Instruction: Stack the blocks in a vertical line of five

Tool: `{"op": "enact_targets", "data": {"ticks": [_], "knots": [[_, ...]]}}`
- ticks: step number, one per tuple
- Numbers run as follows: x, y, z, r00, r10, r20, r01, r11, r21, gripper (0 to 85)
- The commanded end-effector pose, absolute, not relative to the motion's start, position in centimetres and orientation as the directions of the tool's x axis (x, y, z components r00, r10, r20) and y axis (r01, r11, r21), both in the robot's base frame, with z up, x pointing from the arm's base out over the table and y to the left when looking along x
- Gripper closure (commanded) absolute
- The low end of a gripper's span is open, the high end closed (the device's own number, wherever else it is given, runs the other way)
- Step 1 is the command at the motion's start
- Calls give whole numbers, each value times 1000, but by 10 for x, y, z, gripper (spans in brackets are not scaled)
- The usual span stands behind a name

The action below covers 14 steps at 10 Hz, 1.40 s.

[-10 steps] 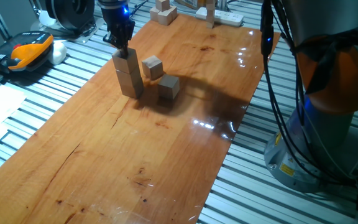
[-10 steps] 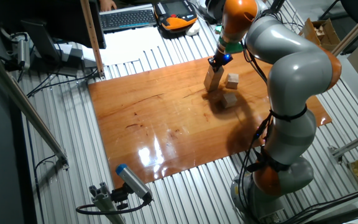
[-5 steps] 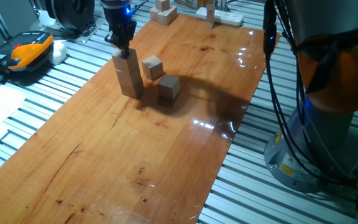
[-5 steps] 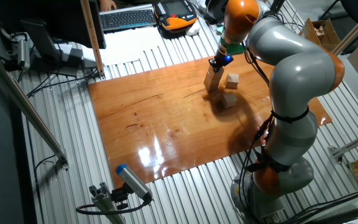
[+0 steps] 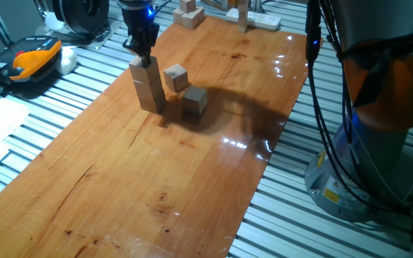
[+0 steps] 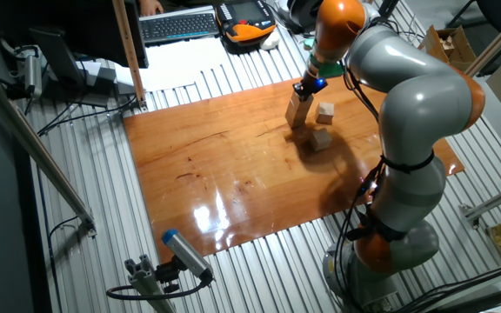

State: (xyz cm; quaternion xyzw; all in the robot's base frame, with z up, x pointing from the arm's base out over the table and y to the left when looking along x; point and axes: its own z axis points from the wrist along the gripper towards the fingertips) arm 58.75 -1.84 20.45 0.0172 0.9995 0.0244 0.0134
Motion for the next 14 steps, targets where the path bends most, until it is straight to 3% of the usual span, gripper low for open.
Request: {"op": "enact_targets", "data": {"ticks": [1,14], "knots": [[586,-18,205,-999,33,-28,32,998,49,850],[570,-18,207,-992,-20,-125,-24,999,24,850]]}}
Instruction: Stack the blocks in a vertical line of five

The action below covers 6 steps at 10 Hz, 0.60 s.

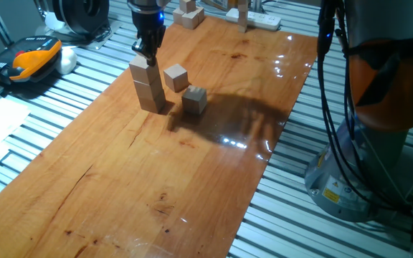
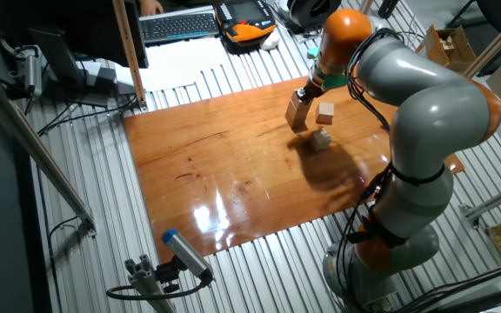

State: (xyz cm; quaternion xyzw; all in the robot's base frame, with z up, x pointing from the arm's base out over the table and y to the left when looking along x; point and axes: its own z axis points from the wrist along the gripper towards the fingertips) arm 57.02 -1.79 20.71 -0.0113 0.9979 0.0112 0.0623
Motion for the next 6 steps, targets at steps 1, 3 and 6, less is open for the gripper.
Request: {"op": "enact_targets", "data": {"ticks": [1,3,6], "knots": [[570,-18,207,-992,-22,-122,-24,1000,18,850],[568,-18,207,-997,-31,-77,-32,999,12,850],[567,-18,207,-999,-37,-31,-38,999,11,850]]}}
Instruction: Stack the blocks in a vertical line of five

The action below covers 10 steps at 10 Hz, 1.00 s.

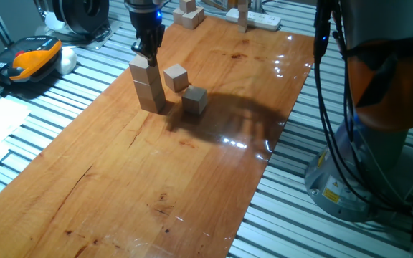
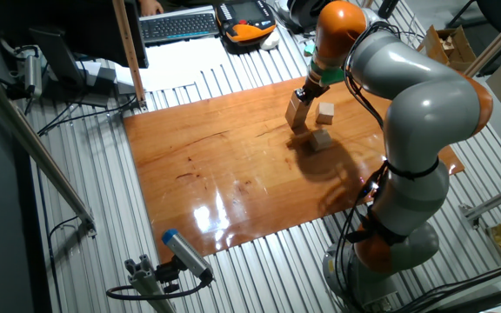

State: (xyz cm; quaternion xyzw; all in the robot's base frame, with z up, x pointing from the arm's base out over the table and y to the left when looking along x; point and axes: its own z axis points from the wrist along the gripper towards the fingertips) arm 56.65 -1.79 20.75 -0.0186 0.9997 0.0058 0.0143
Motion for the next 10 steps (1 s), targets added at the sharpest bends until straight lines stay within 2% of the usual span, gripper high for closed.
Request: {"op": "enact_targets", "data": {"ticks": [1,10], "knots": [[566,-18,207,-999,-37,-19,-38,999,11,850],[565,-17,208,-998,-51,-24,-51,999,5,850]]}}
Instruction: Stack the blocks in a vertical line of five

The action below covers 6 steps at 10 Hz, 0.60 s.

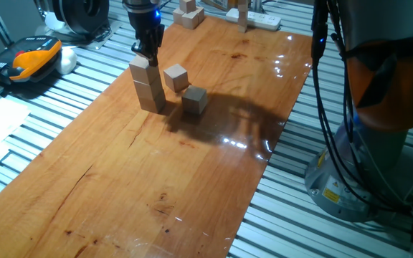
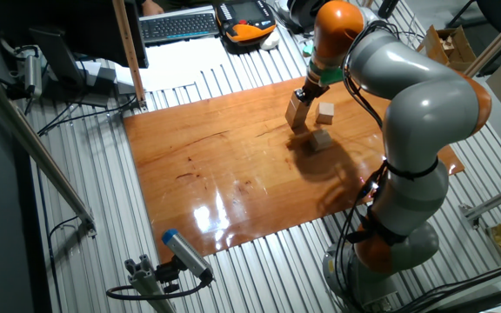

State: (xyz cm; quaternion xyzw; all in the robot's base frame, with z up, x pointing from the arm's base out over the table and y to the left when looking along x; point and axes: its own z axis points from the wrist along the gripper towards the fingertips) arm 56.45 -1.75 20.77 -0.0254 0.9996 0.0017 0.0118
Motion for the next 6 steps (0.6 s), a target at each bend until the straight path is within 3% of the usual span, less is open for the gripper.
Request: {"op": "enact_targets", "data": {"ticks": [1,6], "knots": [[565,-17,208,-998,-51,-28,-51,999,1,850],[565,-17,208,-997,-53,-50,-53,999,5,850]]}}
